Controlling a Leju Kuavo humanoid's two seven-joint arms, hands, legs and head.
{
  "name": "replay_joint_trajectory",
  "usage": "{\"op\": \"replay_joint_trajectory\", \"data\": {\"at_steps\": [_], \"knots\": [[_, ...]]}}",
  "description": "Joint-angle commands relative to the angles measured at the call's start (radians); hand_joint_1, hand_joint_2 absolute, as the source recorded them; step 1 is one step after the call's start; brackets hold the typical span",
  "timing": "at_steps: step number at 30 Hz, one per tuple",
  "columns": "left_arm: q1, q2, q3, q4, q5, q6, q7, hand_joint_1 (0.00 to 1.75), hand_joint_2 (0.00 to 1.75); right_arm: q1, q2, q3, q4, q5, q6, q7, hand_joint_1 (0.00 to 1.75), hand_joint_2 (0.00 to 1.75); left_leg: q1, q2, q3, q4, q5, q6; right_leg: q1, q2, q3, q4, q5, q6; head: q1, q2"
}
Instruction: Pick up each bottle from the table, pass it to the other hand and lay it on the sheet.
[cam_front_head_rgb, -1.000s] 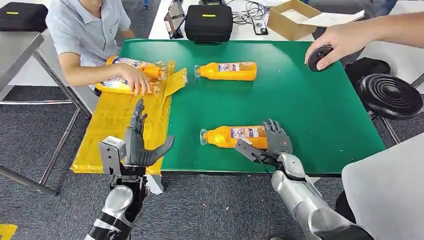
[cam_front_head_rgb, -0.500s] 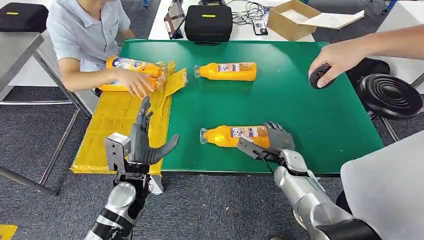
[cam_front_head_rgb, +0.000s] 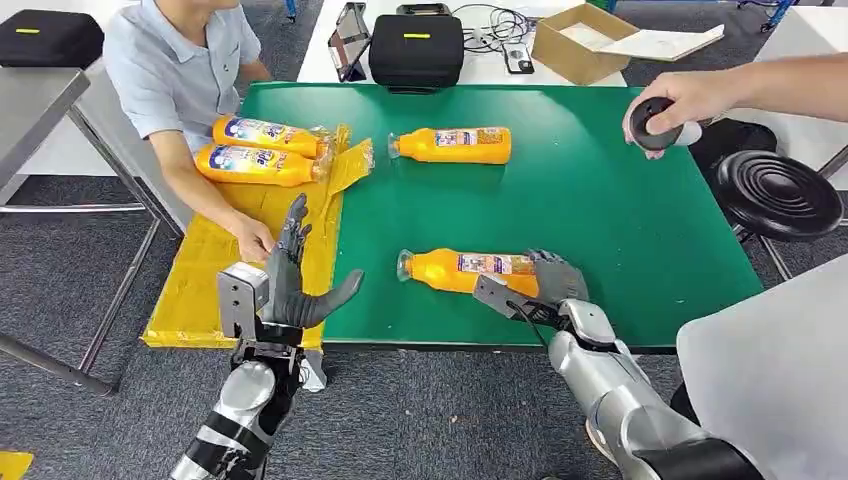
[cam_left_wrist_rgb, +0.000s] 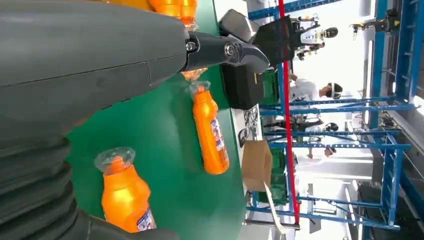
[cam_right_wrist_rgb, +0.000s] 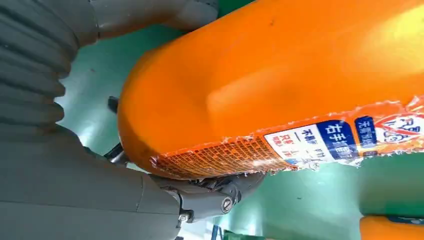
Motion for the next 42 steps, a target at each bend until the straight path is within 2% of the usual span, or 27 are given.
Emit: {"op": "replay_joint_trajectory", "data": {"at_steps": [1,3,6,7,12,14,29,31,32,34,36,37,39,42], "knots": [[0.003,-0.009,0.043,0.016,0.023,0.089,-0.065,0.00,1.75,0.089,0.059,-0.234,0.028,-0.243,0.003,-0.258,1.75,1.75,0.003,-0.002,0.002,-0.002,0.000,-0.002,0.003,-0.002,0.004,-0.003,0.000,-0.003,0.000,0.000],[0.016,-0.023,0.064,0.002,0.027,0.136,-0.074,0.00,1.75,0.097,0.074,-0.269,-0.006,-0.294,-0.009,-0.316,1.75,1.75,0.003,0.000,0.001,-0.001,0.000,-0.002,0.003,0.000,0.003,-0.003,0.001,-0.003,0.000,0.000],[0.046,-0.078,0.146,-0.010,0.132,0.217,-0.053,0.00,1.75,0.120,0.108,-0.336,-0.084,-0.394,-0.044,-0.409,1.75,1.75,0.002,0.001,0.001,-0.001,0.000,-0.002,0.002,0.001,0.001,-0.001,0.000,-0.002,0.000,0.000],[0.053,-0.088,0.166,-0.011,0.124,0.349,-0.108,0.00,1.75,0.139,0.130,-0.349,-0.149,-0.448,-0.053,-0.429,1.75,1.75,0.002,0.002,0.000,0.000,-0.001,-0.002,0.002,0.002,0.001,-0.001,0.000,-0.003,0.000,0.000],[0.053,-0.077,0.162,-0.012,0.134,0.352,-0.108,0.00,1.75,0.140,0.135,-0.337,-0.165,-0.449,-0.056,-0.412,1.75,1.75,0.002,0.002,-0.004,0.000,-0.001,-0.002,0.003,0.002,-0.002,0.000,0.000,-0.003,0.000,0.000],[0.052,-0.077,0.161,-0.012,0.136,0.353,-0.108,0.00,1.75,0.142,0.133,-0.336,-0.165,-0.450,-0.055,-0.411,1.75,1.75,0.001,-0.002,-0.006,0.000,0.000,-0.001,0.002,-0.001,-0.004,0.000,0.000,-0.001,0.000,0.000],[0.051,-0.077,0.159,-0.012,0.137,0.354,-0.108,0.00,1.75,0.142,0.131,-0.335,-0.165,-0.452,-0.054,-0.411,1.75,1.75,0.002,-0.001,-0.009,0.001,-0.001,-0.002,0.001,0.000,-0.007,0.000,-0.001,-0.003,0.000,0.000],[0.063,-0.091,0.183,-0.033,0.212,0.395,-0.107,0.00,1.75,0.157,0.158,-0.374,-0.221,-0.543,-0.085,-0.470,1.75,1.75,0.002,-0.001,-0.009,0.000,-0.001,-0.002,0.001,0.001,-0.007,0.000,-0.001,-0.003,0.000,0.000],[0.075,-0.079,0.175,-0.045,0.241,0.396,-0.094,0.00,1.75,0.172,0.172,-0.372,-0.267,-0.581,-0.095,-0.464,1.75,1.75,0.001,-0.001,-0.010,0.000,0.000,-0.001,0.000,0.000,-0.009,0.000,0.000,-0.002,0.000,0.000],[0.087,-0.049,0.129,-0.049,0.296,0.325,-0.045,0.00,1.75,0.234,0.194,-0.327,-0.438,-0.675,-0.115,-0.444,1.75,1.75,0.001,0.000,-0.010,0.000,0.000,-0.001,0.000,0.002,-0.010,0.001,0.000,-0.002,0.000,0.000],[0.086,-0.019,0.074,-0.031,0.351,0.205,0.033,0.00,1.75,0.290,0.185,-0.261,-0.568,-0.723,-0.133,-0.417,1.75,1.75,0.001,0.001,-0.011,0.001,-0.001,-0.001,0.001,0.002,-0.009,0.001,-0.001,-0.002,0.000,0.000],[0.094,-0.013,0.055,-0.027,0.348,0.190,0.036,0.00,1.75,0.320,0.176,-0.223,-0.625,-0.745,-0.134,-0.398,1.75,1.75,0.002,0.002,-0.009,0.001,-0.002,-0.002,0.002,0.003,-0.008,0.001,-0.001,-0.003,0.000,0.000],[0.122,-0.004,0.024,-0.063,0.339,0.141,0.021,0.00,1.75,0.336,0.154,-0.159,-0.638,-0.744,-0.102,-0.342,1.75,1.75,0.000,-0.003,-0.012,0.000,0.000,-0.001,0.000,-0.002,-0.010,0.000,-0.001,-0.001,0.000,0.000],[0.176,0.034,-0.038,-0.136,0.367,0.003,0.097,0.00,1.75,0.355,0.152,-0.095,-0.640,-0.761,-0.067,-0.336,1.75,1.75,0.001,-0.001,-0.011,0.000,-0.002,-0.001,0.000,0.002,-0.009,0.000,-0.001,-0.002,0.000,0.000]]}}
